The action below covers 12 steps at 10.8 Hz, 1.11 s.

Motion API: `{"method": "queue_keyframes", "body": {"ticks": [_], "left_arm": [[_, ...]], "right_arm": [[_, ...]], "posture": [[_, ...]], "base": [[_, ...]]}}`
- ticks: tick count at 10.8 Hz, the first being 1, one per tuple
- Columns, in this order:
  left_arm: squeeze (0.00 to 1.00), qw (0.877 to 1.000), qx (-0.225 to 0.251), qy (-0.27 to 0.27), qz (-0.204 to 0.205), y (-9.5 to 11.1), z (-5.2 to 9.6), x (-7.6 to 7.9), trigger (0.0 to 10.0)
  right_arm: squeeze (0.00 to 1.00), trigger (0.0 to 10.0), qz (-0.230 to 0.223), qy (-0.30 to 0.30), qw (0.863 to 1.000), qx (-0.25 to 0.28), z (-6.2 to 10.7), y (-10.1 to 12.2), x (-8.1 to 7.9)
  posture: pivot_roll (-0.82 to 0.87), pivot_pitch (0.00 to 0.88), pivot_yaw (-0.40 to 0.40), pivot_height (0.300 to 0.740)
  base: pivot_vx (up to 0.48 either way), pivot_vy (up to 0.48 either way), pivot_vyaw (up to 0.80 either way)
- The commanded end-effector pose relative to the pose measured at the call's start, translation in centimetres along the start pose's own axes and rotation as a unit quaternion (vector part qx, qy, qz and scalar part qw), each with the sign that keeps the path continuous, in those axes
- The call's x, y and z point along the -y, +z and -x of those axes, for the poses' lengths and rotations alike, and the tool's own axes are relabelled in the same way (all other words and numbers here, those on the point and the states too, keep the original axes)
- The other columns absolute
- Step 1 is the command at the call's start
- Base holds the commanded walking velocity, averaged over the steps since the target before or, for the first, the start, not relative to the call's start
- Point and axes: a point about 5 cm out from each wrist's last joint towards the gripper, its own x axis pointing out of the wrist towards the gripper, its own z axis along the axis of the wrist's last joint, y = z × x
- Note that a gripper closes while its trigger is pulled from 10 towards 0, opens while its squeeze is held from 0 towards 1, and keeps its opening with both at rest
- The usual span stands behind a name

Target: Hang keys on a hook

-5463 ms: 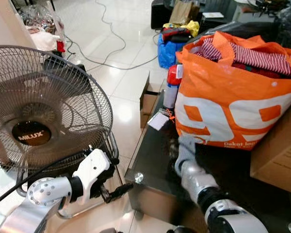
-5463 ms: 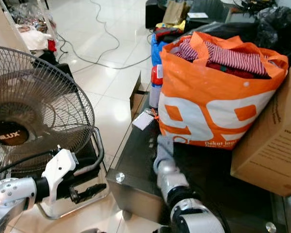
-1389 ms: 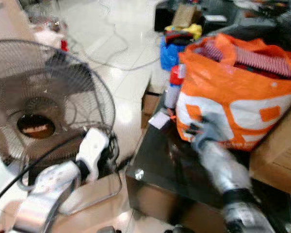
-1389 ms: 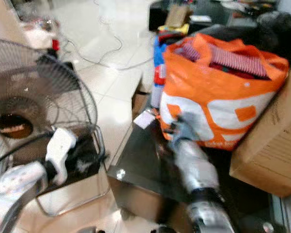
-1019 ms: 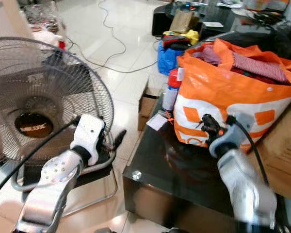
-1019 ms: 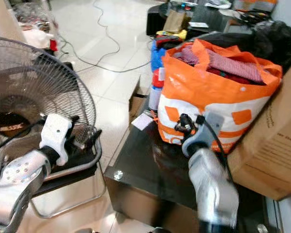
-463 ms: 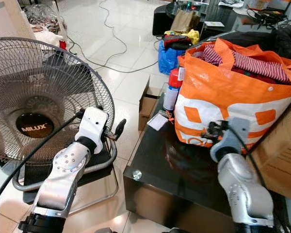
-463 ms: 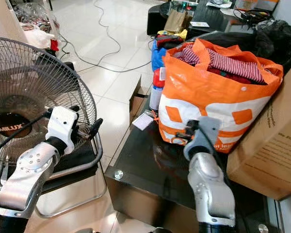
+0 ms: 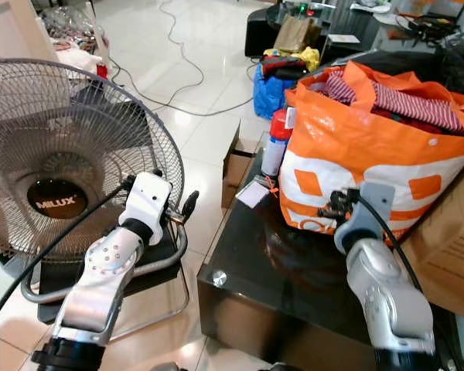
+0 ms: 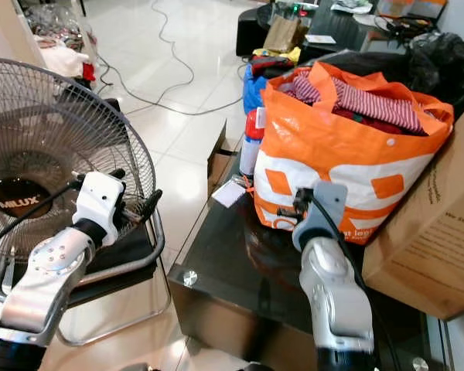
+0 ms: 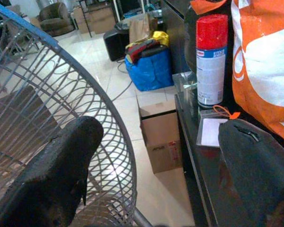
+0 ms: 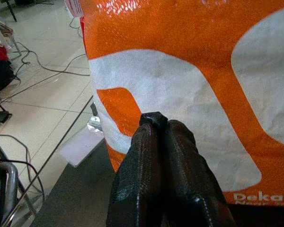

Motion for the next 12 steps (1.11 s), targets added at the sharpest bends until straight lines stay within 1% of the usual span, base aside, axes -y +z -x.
{"method": "queue_keyframes", "body": {"ticks": [1, 9, 12], "left_arm": [[0.0, 1.0, 0.007, 0.01, -0.003, 0.3, -0.3, -0.3, 10.0], [0.0, 1.0, 0.016, 0.017, -0.001, 0.5, -0.8, -0.4, 10.0], [0.0, 1.0, 0.023, 0.018, 0.007, 0.5, -1.0, -0.3, 10.0]], "right_arm": [[0.0, 10.0, 0.01, 0.002, 1.0, -0.005, -0.3, 0.0, -0.1], [0.0, 10.0, 0.033, 0.007, 0.999, -0.003, -1.4, 0.5, -0.1], [0.0, 10.0, 0.044, 0.008, 0.999, 0.002, -1.6, 0.8, 0.0]], "posture": [[0.01, 0.0, -0.05, 0.74], [0.02, 0.0, -0.068, 0.74], [0.01, 0.0, -0.072, 0.74]], "base": [[-0.304, 0.0, 0.0], [-0.292, 0.0, 0.0], [0.0, 0.0, 0.0]]}}
